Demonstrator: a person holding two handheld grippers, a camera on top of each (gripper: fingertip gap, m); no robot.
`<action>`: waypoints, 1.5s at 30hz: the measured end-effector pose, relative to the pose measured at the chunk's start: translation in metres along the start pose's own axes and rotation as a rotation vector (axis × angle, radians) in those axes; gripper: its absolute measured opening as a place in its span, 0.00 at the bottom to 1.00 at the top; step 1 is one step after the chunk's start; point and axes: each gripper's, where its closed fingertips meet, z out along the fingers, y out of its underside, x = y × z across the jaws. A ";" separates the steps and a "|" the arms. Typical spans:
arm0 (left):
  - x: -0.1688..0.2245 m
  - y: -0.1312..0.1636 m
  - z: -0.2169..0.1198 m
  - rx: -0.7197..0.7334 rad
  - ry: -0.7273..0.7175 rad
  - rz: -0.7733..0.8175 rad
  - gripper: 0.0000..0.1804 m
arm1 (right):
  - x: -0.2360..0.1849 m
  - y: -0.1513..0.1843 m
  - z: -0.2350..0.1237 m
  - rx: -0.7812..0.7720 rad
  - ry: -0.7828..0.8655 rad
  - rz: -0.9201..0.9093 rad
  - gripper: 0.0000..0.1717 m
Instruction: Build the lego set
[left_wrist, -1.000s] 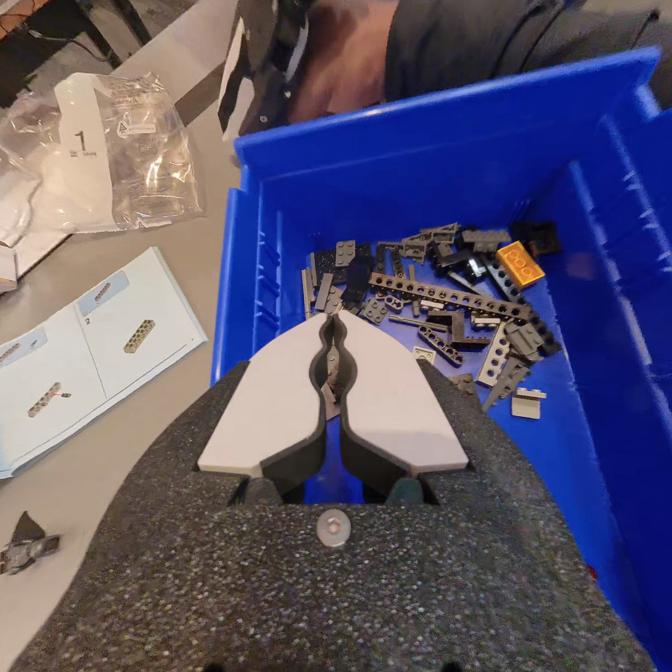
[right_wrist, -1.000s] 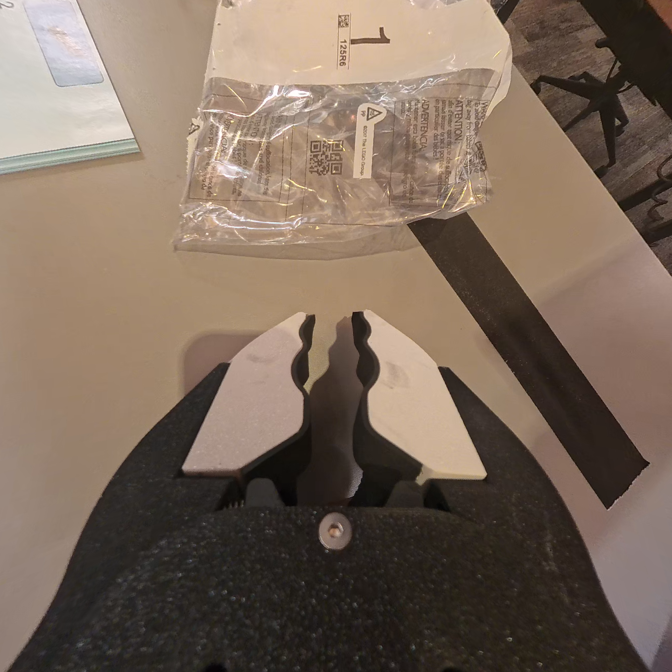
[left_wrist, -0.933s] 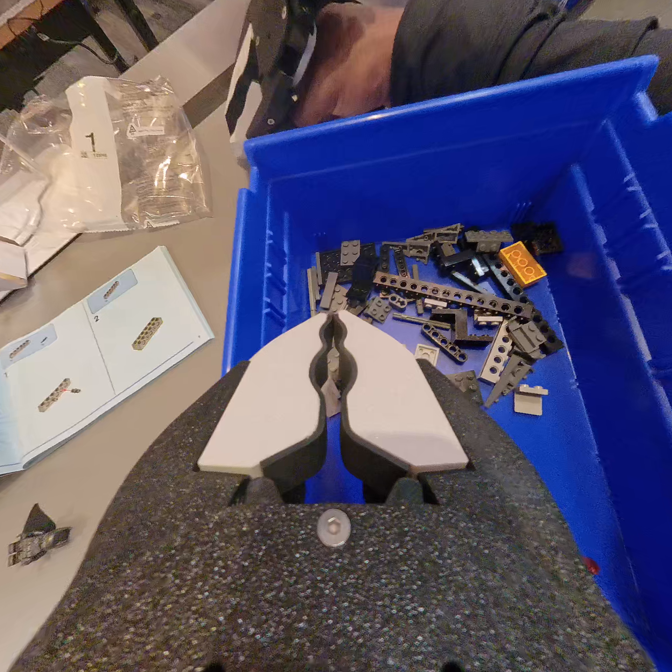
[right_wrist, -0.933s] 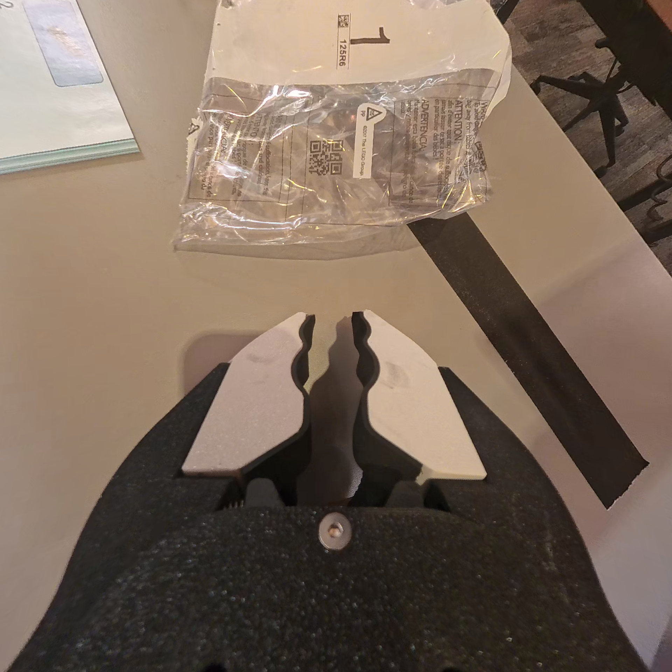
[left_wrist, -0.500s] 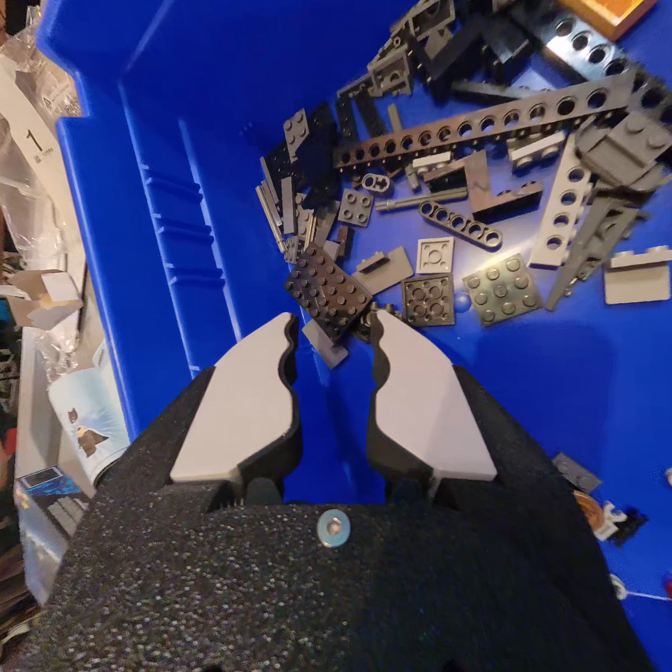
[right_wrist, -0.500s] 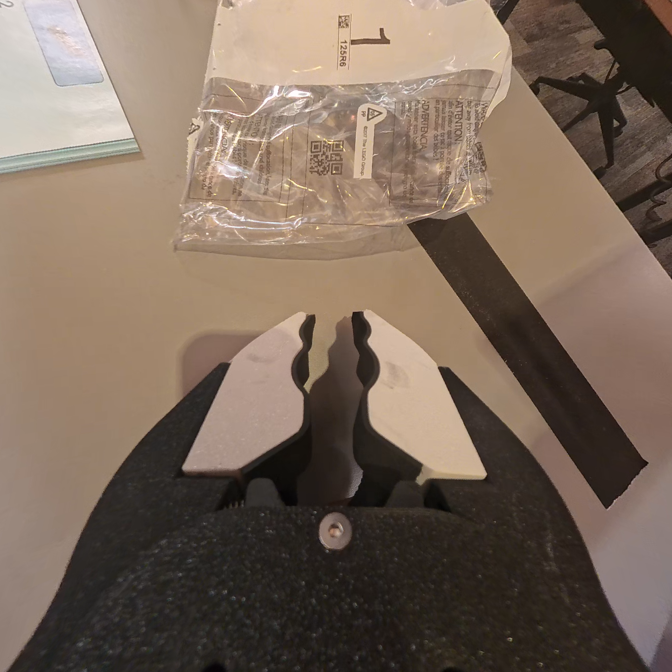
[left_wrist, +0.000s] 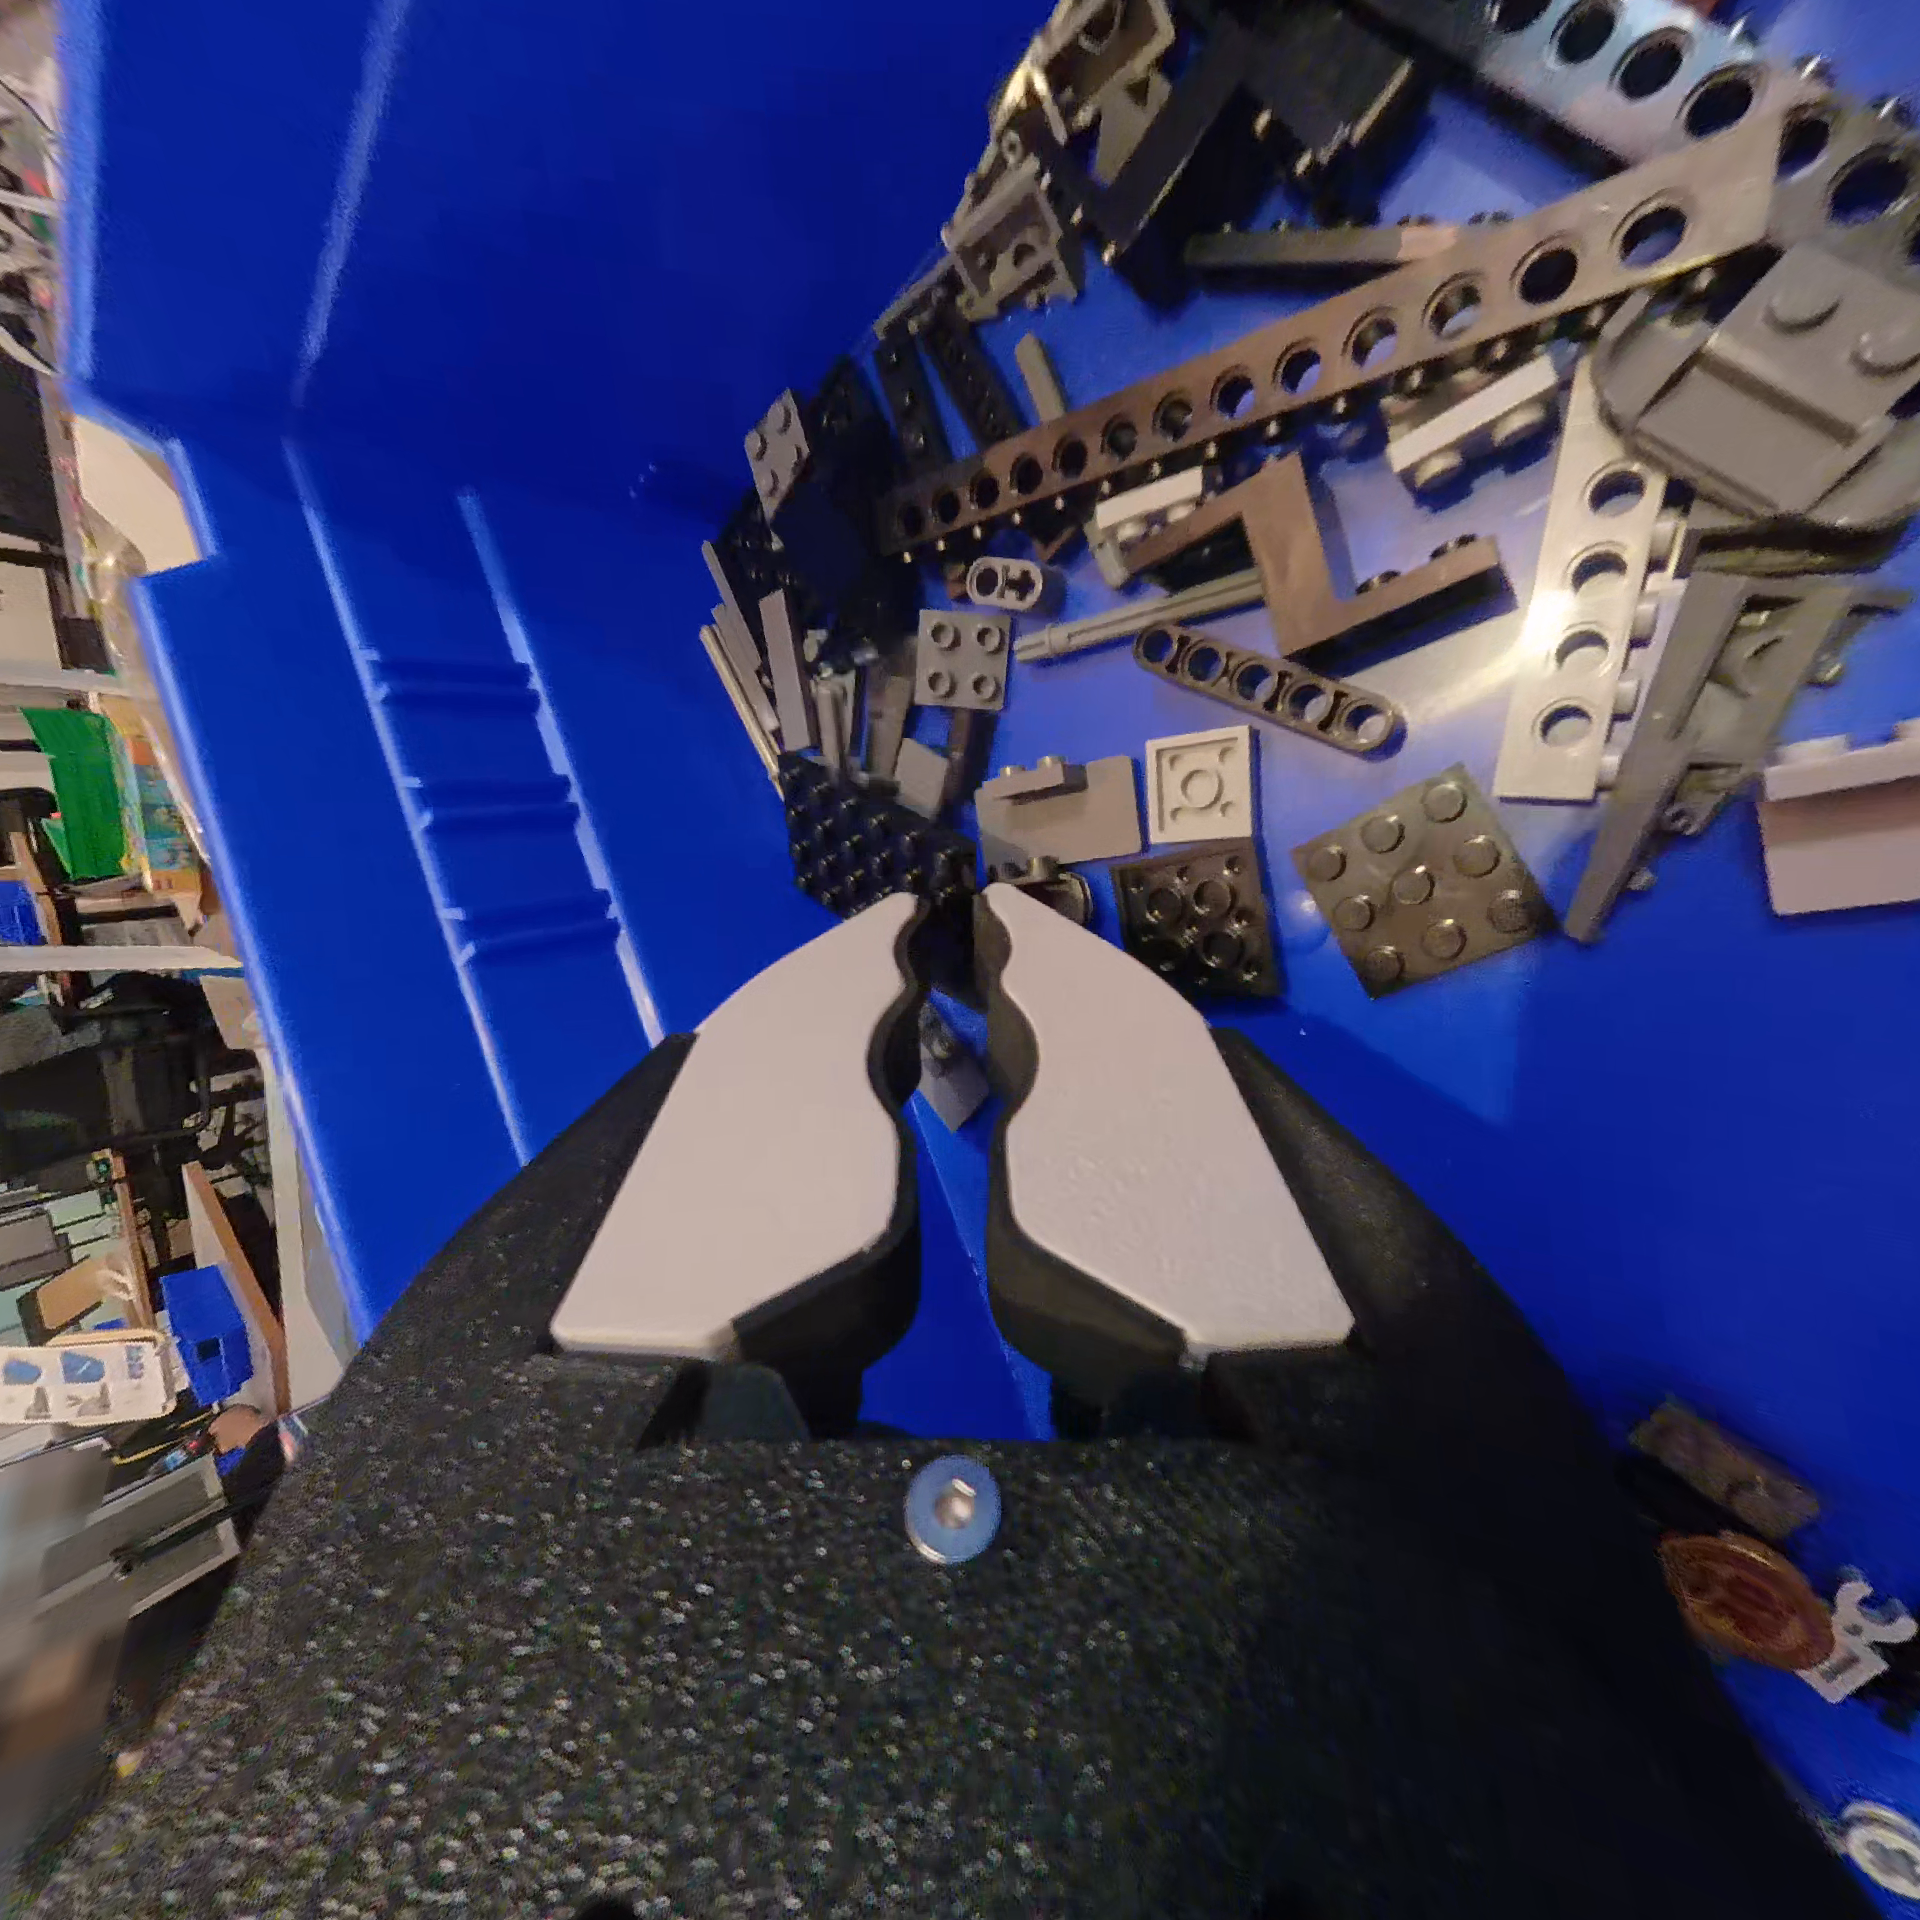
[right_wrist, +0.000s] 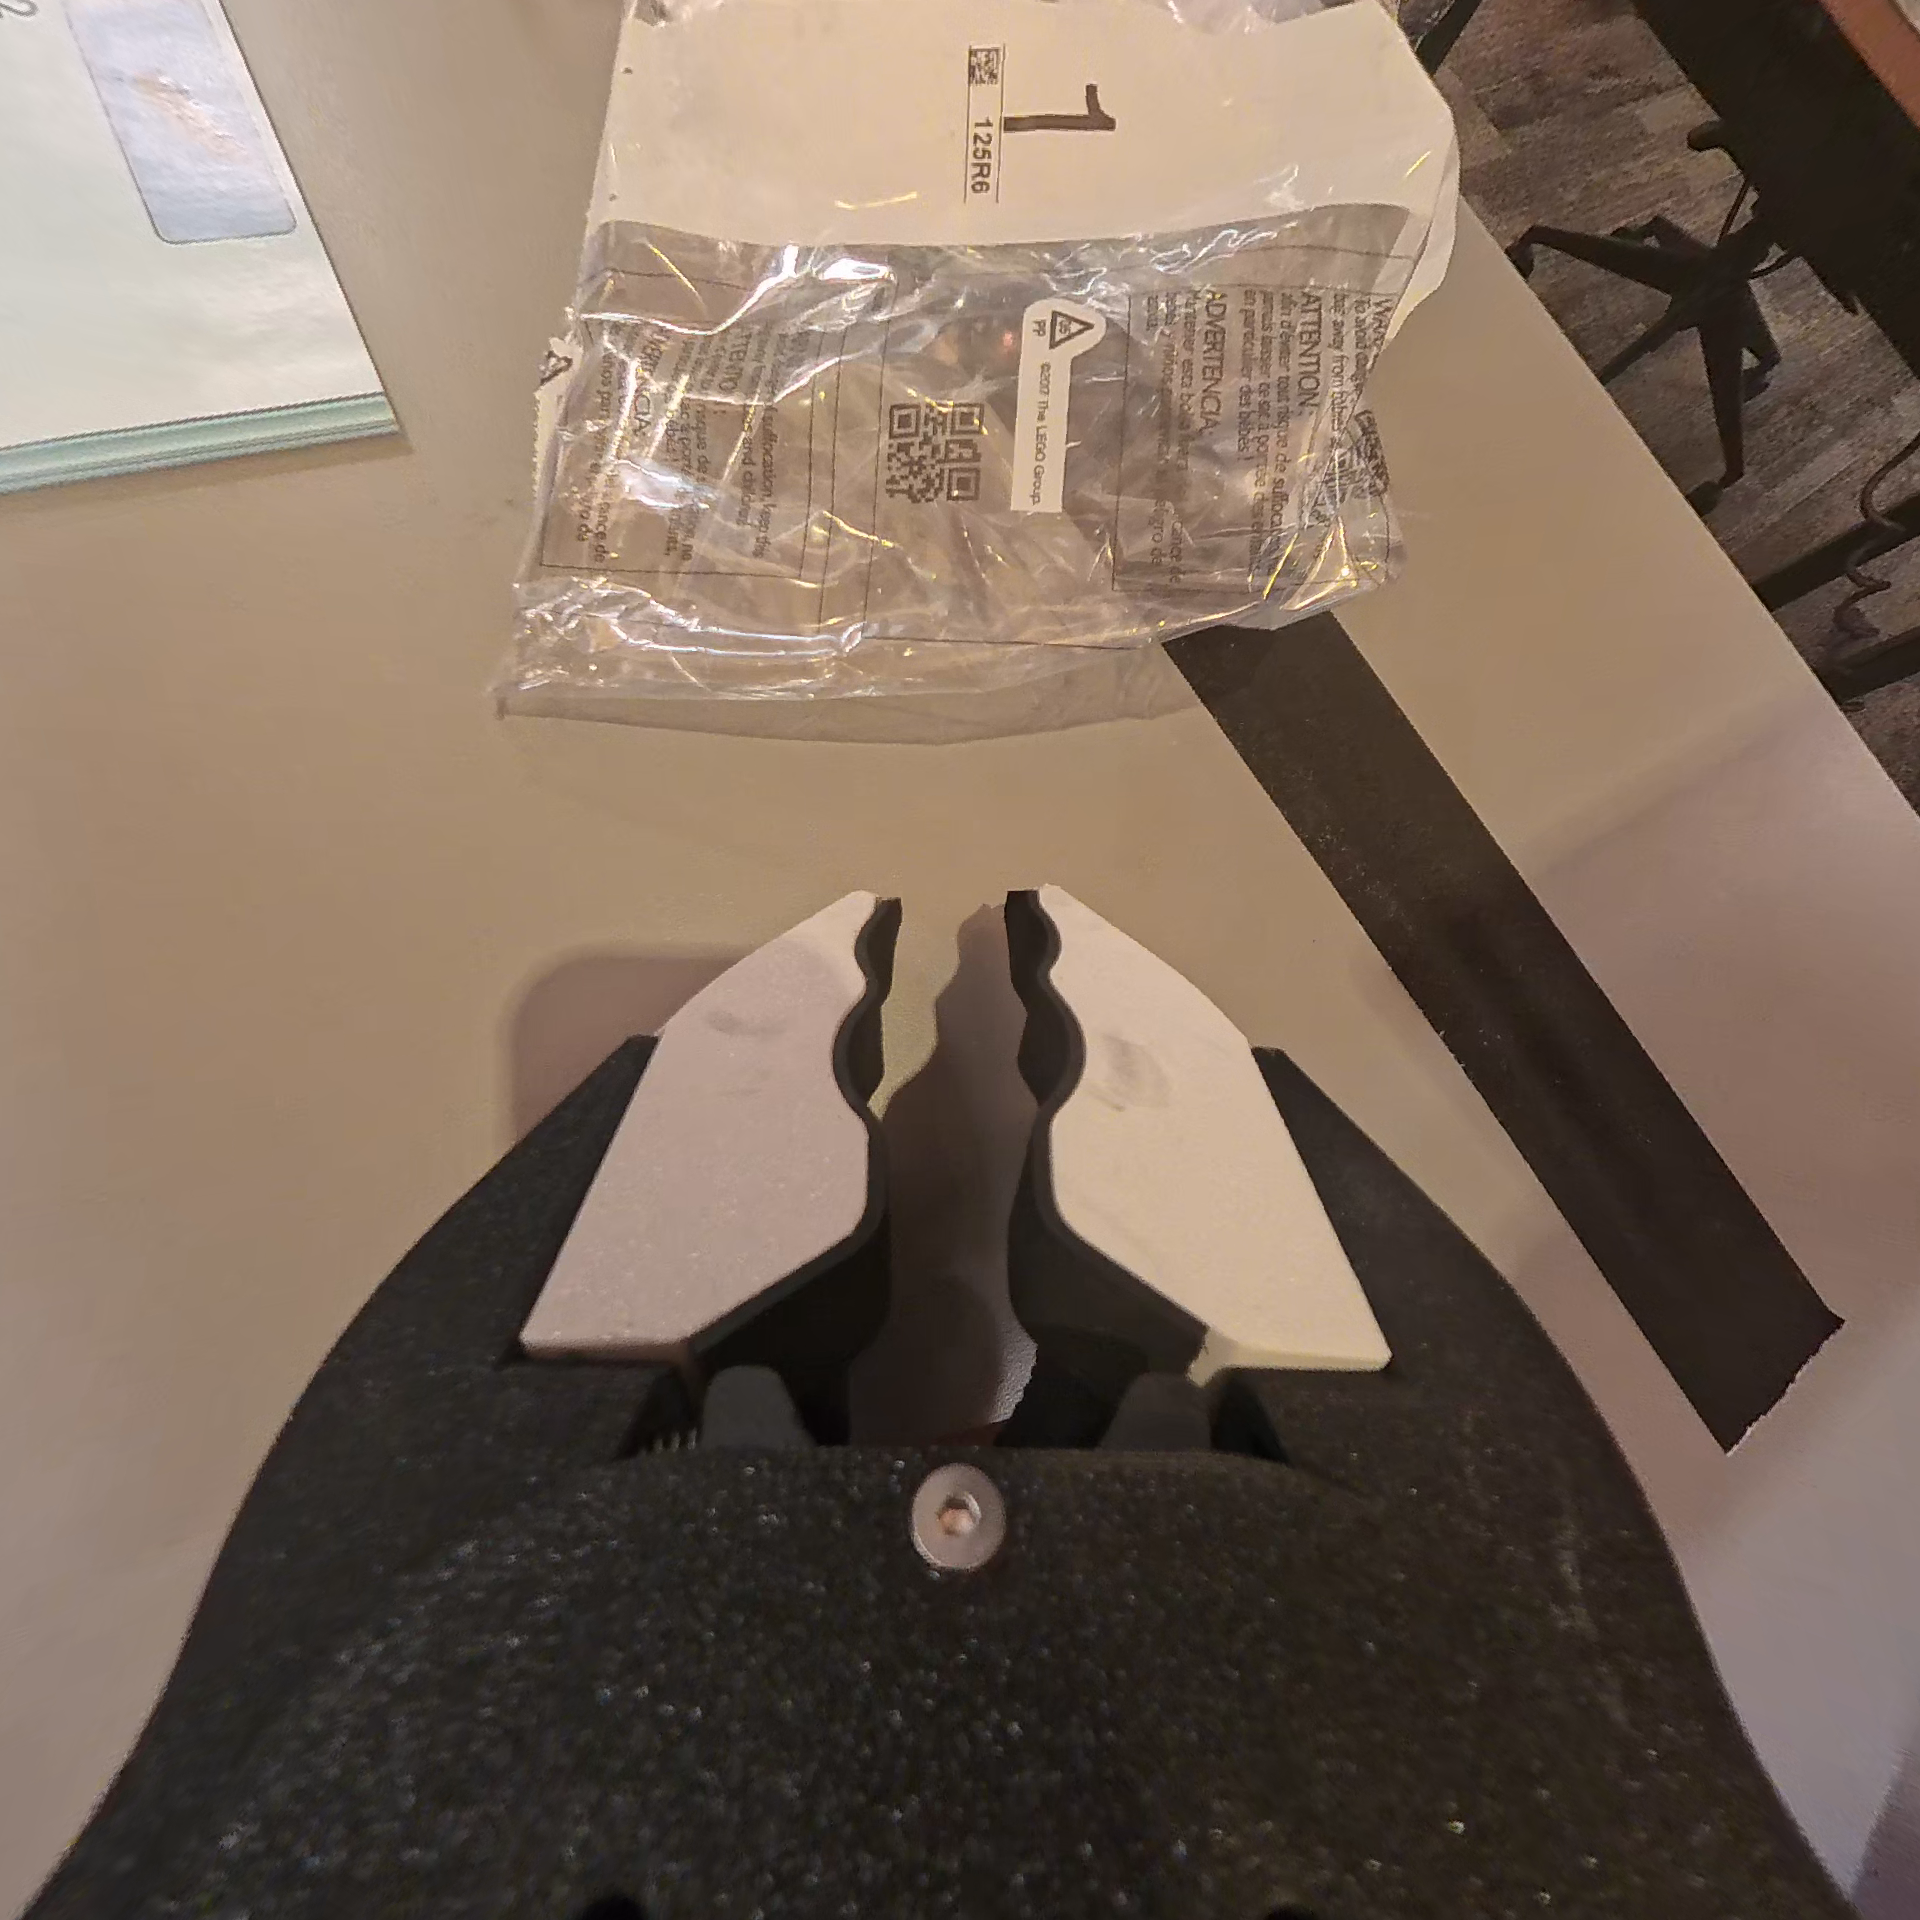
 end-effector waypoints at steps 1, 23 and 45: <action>0.000 -0.002 -0.001 0.013 -0.002 -0.002 0.04 | 0.000 0.000 0.000 0.000 -0.001 0.001 0.13; 0.046 -0.058 -0.023 0.249 0.196 -0.103 0.17 | 0.001 0.000 0.000 0.000 0.008 0.001 0.13; 0.021 -0.050 -0.048 0.410 0.407 -0.396 0.20 | 0.001 0.000 0.000 -0.002 0.007 0.006 0.13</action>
